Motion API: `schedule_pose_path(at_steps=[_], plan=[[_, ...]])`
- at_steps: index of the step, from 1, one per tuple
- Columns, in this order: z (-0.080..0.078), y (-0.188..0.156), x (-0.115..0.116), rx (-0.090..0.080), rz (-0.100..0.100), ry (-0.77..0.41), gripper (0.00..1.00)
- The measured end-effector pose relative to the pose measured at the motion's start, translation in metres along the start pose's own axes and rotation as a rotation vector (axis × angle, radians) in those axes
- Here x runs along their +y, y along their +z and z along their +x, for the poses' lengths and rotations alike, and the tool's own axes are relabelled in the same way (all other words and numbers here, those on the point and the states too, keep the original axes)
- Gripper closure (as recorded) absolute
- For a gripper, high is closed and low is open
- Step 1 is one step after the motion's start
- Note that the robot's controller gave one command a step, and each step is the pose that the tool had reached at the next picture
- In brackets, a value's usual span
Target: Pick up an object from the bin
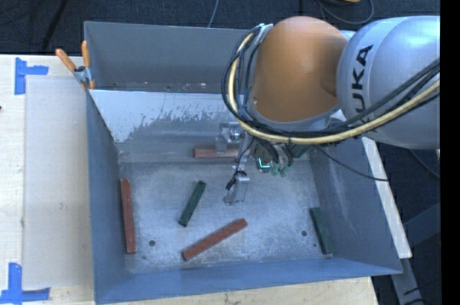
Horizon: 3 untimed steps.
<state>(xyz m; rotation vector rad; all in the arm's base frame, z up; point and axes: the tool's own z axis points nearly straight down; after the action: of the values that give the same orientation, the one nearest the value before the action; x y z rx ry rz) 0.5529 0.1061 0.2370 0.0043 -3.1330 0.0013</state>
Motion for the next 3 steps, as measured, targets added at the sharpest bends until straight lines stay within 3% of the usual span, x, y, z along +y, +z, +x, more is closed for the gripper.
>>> schedule_pose_path(at_steps=[1, 2, 3], plan=[[-0.029, 0.156, -0.011, -0.003, 0.0, -0.375, 0.0], [-0.056, 0.167, 0.038, -0.01, 0.0, -0.615, 0.0], [-0.056, 0.166, 0.037, -0.009, 0.0, -0.61, 1.0]])
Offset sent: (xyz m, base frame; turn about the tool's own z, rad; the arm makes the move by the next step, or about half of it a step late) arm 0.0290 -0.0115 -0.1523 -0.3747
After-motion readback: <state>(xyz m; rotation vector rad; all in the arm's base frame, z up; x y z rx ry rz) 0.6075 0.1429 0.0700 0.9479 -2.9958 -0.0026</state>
